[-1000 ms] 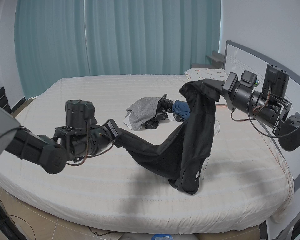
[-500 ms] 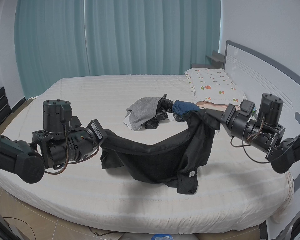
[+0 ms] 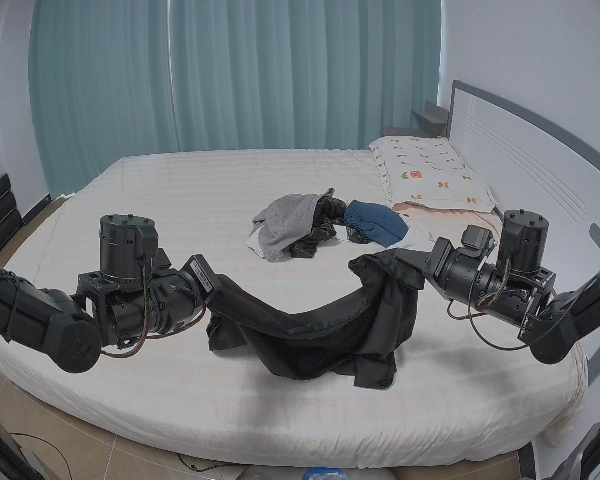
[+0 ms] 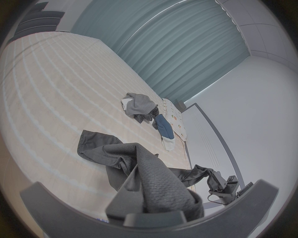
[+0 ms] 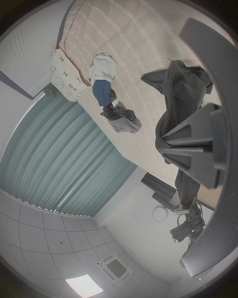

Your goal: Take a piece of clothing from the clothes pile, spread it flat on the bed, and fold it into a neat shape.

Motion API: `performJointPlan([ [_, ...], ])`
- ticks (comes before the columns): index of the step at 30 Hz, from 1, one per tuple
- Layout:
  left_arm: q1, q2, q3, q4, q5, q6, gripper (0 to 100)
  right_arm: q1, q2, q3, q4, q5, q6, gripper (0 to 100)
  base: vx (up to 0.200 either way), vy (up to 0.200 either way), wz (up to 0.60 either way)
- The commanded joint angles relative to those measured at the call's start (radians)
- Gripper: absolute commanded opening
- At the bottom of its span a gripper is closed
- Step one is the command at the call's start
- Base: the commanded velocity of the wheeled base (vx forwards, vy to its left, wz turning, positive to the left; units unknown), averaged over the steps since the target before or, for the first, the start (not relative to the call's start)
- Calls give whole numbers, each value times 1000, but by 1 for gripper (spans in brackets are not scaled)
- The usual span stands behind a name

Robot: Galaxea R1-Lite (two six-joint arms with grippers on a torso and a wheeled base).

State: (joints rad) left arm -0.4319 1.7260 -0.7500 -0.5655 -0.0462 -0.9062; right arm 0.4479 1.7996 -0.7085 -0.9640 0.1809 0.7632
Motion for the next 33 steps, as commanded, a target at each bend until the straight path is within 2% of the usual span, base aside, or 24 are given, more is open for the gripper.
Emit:
performJointPlan([
  [1, -1, 6, 0, 1, 0, 0, 0, 2, 1, 3, -1, 0, -1, 0, -200, 0, 0],
  [4, -1, 6, 3, -1, 0, 0, 0, 2, 1, 3, 1, 0, -1, 0, -200, 0, 0],
  [19, -10, 6, 4, -4, 19, 23, 0, 9, 11, 4, 2, 0, -2, 0, 0, 0, 0],
  [30, 7, -8, -11, -2, 15, 20, 0, 17, 11, 7, 2, -1, -4, 0, 0, 200, 0],
  [33, 24, -8, -15, -4, 14, 18, 0, 17, 17, 6, 1, -20, -7, 0, 0, 200, 0],
])
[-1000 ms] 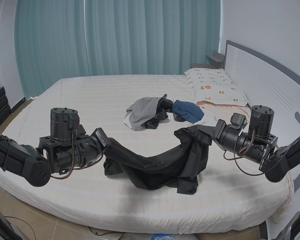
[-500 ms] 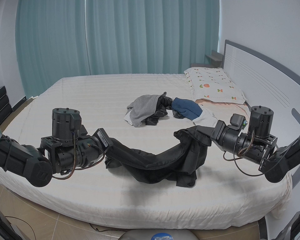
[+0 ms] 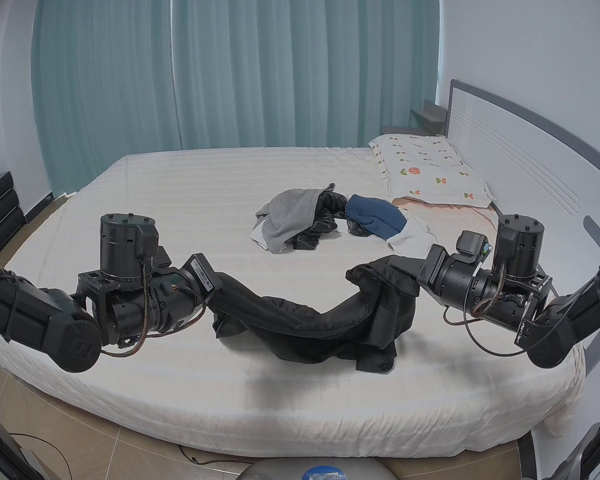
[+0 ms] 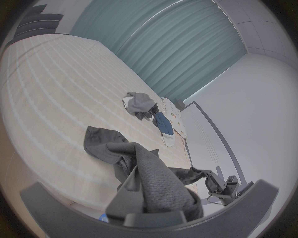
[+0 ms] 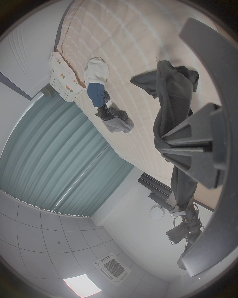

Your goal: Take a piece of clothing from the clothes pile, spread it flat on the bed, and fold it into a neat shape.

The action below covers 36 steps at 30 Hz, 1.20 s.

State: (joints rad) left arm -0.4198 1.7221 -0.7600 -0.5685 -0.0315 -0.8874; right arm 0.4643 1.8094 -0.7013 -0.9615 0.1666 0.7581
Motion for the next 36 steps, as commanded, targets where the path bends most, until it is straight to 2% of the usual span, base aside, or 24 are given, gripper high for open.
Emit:
performJointPlan([
  [1, 16, -3, -9, -1, -2, -1, 0, 1, 11, -3, -2, -13, -2, 0, 0, 200, 0],
  [7, 29, -1, -15, -1, -5, -2, 0, 2, 27, -14, -3, -42, -3, 0, 0, 200, 0],
  [29, 42, -3, -21, 2, -7, -2, 0, -13, 19, -30, -8, -36, 6, 0, 0, 200, 0],
  [36, 41, -6, -21, 4, -7, -1, 0, -29, 33, -30, -59, -29, 9, 0, 0, 200, 0],
])
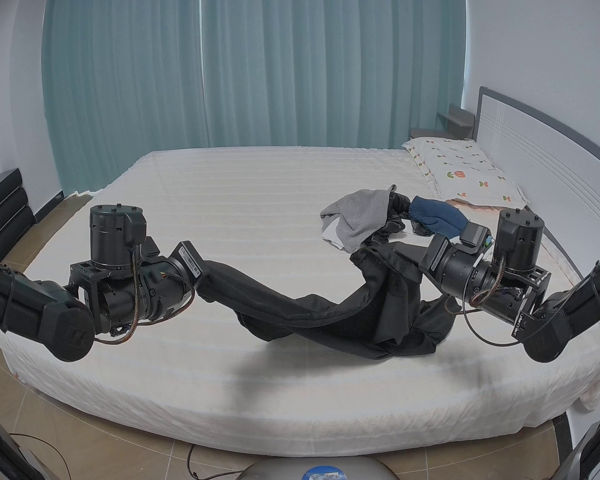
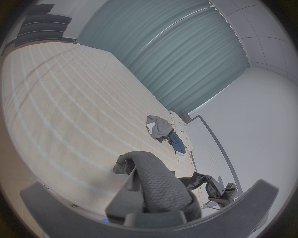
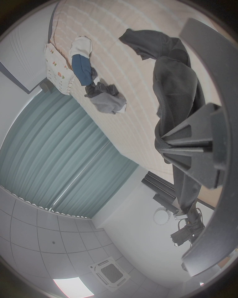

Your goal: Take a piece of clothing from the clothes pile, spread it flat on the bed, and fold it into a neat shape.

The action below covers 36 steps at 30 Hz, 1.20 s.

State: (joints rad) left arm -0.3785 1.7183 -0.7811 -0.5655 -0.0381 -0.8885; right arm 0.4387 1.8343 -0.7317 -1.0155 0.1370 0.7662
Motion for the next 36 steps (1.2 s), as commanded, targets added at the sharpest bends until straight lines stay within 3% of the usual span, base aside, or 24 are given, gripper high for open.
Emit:
performJointPlan([
  [1, 0, -2, 2, 1, 0, 0, 0, -3, 10, 2, -5, 1, 1, 0, 0, 200, 0],
  [36, 1, -14, 2, 6, 0, 2, 0, -9, 2, 2, -8, 1, 1, 0, 0, 200, 0],
])
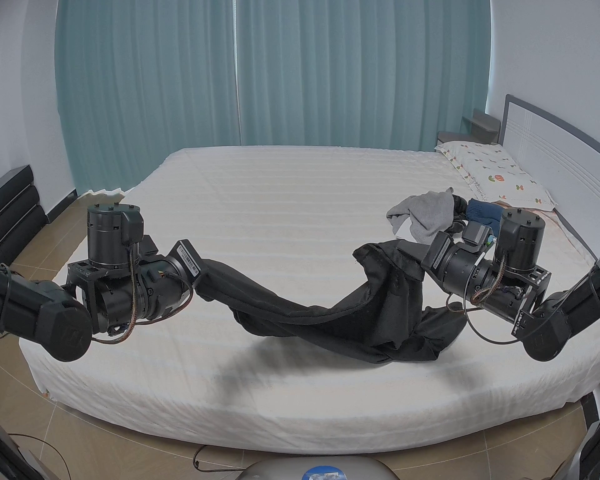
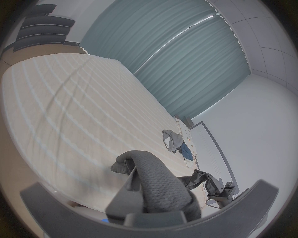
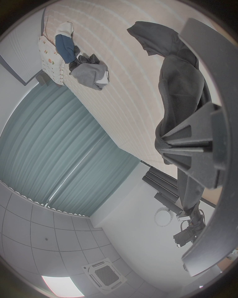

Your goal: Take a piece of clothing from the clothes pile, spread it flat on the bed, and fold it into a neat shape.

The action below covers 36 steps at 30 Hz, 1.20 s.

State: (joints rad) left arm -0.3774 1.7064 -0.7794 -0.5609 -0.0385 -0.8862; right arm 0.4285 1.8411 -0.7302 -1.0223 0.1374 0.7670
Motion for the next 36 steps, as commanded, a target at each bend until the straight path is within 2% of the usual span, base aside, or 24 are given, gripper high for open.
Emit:
performJointPlan([
  [1, 0, -2, 0, 1, 0, 0, 0, 1, -6, 2, -1, 1, 0, 0, 0, 200, 0],
  [7, -3, 4, 15, -4, -1, -2, 0, 12, 14, -8, 1, -2, -11, 0, 0, 200, 0],
  [14, -8, 4, 19, 4, 17, -5, 0, 16, -11, -8, 7, -9, -23, 0, 0, 0, 0],
  [25, -23, -37, 78, 7, 17, -4, 0, -10, -88, 114, 1, -15, -22, 0, 0, 0, 0],
  [28, -47, -63, 137, 1, 20, -5, 0, -7, -134, 169, 1, -24, -20, 0, -200, 0, 0],
  [36, -66, -168, 183, 12, 22, -4, 0, 13, -224, 270, 1, -33, -18, 0, -200, 0, 0],
])
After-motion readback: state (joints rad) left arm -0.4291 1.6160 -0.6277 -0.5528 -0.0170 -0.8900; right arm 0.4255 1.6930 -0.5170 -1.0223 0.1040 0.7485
